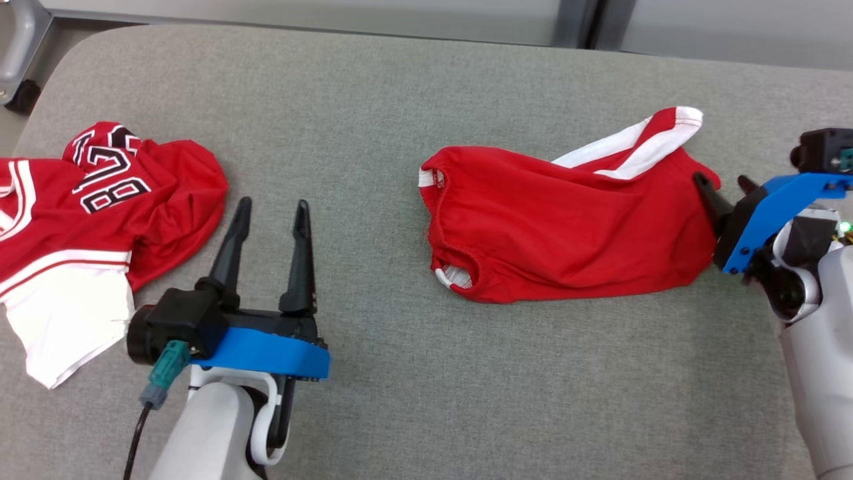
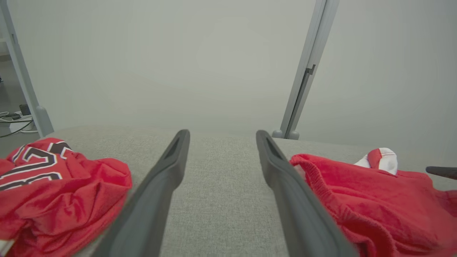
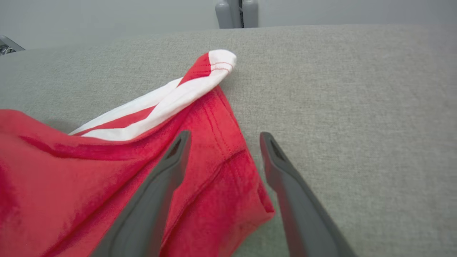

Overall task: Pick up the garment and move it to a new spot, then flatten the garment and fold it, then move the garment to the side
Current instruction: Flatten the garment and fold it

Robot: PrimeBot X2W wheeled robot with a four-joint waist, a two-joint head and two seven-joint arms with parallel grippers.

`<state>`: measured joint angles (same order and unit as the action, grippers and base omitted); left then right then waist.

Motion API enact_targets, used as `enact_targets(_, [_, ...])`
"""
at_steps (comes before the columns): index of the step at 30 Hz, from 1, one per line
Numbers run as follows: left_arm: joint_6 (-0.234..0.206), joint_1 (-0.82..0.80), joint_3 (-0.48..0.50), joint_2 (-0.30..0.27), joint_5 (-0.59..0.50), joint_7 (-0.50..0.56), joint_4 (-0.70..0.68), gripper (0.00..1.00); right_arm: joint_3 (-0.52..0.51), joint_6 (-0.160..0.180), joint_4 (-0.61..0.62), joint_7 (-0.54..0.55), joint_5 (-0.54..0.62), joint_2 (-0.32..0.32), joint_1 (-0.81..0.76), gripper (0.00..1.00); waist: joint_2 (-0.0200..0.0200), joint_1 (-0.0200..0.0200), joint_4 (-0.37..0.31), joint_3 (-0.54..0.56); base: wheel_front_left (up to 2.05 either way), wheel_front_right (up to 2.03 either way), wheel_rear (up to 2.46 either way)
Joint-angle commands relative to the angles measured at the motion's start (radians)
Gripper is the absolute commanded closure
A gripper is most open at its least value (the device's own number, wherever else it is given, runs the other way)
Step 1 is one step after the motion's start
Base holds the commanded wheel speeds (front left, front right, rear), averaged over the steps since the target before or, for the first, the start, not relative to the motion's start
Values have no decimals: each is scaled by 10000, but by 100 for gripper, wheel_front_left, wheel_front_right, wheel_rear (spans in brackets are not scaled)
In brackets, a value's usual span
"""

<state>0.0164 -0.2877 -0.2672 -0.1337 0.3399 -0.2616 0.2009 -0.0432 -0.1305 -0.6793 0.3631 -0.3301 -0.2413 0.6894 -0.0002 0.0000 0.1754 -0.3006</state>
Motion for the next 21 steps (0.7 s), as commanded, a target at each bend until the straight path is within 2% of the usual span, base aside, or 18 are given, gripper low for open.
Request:
enact_targets(1, [152, -22, 123, 118, -161, -46, 76, 0, -231, -5, -281, -254, 228, 63, 258, 0, 2, 0, 90, -102, 0, 0, 0])
enact_targets(9, [654, -156, 447, 517, -613, -47, 186, 0, -1178, -3, -1922, -528, 1270, 313, 1170, 0, 2, 0, 403, -372, 0, 0, 0])
enact_targets(13, [797, -109, 516, 617, -763, -47, 214, 0, -1399, -3, -2960, 113, 2002, 501, 1255, 0, 2, 0, 458, -406, 0, 0, 0])
enact_targets(16, [870, -32, 574, 652, -849, -47, 245, 0, -1535, -6, -3347, 88, 2165, 769, 1238, 0, 2, 0, 449, -378, 0, 0, 0])
enact_targets(17, [879, -8, 602, 664, -878, -48, 251, 0, -1522, -6, -3486, 128, 2211, 834, 1225, 4, 2, 0, 438, -361, 0, 0, 0])
enact_targets(18, [901, 17, 641, 674, -887, -48, 261, 0, -1515, -6, -3595, 136, 2225, 914, 1207, 53, 2, 0, 417, -349, 0, 0, 0])
enact_targets(20, [932, 52, 705, 698, -929, -48, 279, 0, -1420, -19, -3724, 62, 2270, 1025, 1254, 100, 2, 0, 346, -340, 0, 0, 0])
enact_targets(21, [957, 60, 727, 707, -964, -48, 293, 0, -1348, -17, -3787, 27, 2294, 1061, 1285, 100, 2, 0, 298, -335, 0, 0, 0])
